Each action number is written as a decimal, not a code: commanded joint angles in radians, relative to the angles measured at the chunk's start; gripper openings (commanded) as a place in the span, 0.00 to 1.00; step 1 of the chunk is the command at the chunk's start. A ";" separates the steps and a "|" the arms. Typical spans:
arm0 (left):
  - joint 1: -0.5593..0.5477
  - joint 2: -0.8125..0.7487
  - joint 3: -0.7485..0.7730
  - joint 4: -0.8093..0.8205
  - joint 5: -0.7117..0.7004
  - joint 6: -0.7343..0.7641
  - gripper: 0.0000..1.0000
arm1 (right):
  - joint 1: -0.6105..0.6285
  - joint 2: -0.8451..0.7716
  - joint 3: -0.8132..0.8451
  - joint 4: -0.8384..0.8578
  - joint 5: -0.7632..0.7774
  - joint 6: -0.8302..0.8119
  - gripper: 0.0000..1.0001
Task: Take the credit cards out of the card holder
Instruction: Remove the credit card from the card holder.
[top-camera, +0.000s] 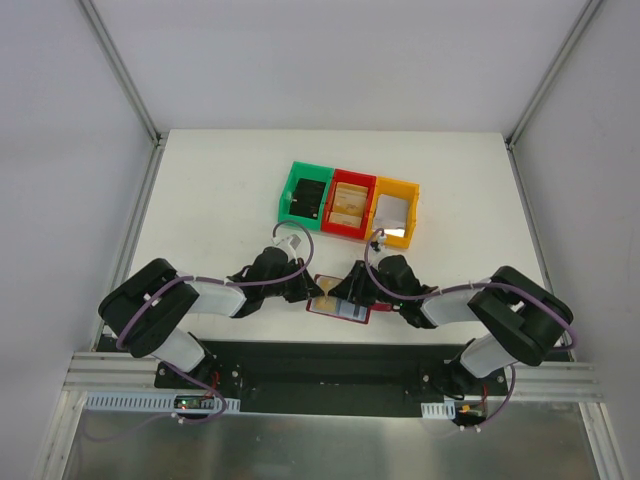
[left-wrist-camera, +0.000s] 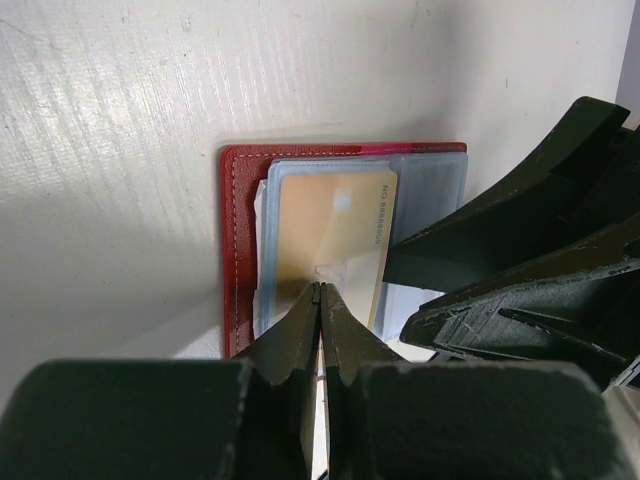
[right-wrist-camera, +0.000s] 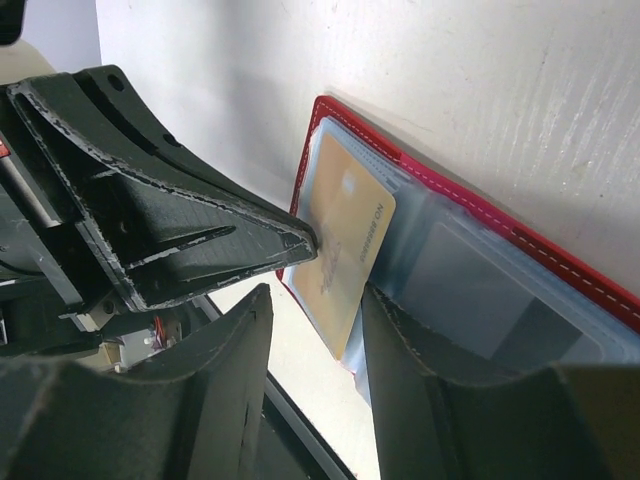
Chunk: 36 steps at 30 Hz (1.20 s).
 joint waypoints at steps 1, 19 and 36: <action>-0.007 0.024 -0.025 -0.056 -0.001 0.012 0.00 | 0.004 -0.019 0.001 0.134 -0.028 0.018 0.43; -0.006 0.030 -0.028 -0.005 0.036 0.017 0.00 | 0.001 0.088 0.033 0.263 -0.121 0.069 0.45; 0.004 -0.154 -0.057 -0.065 -0.033 0.033 0.04 | -0.016 0.099 0.014 0.270 -0.113 0.078 0.45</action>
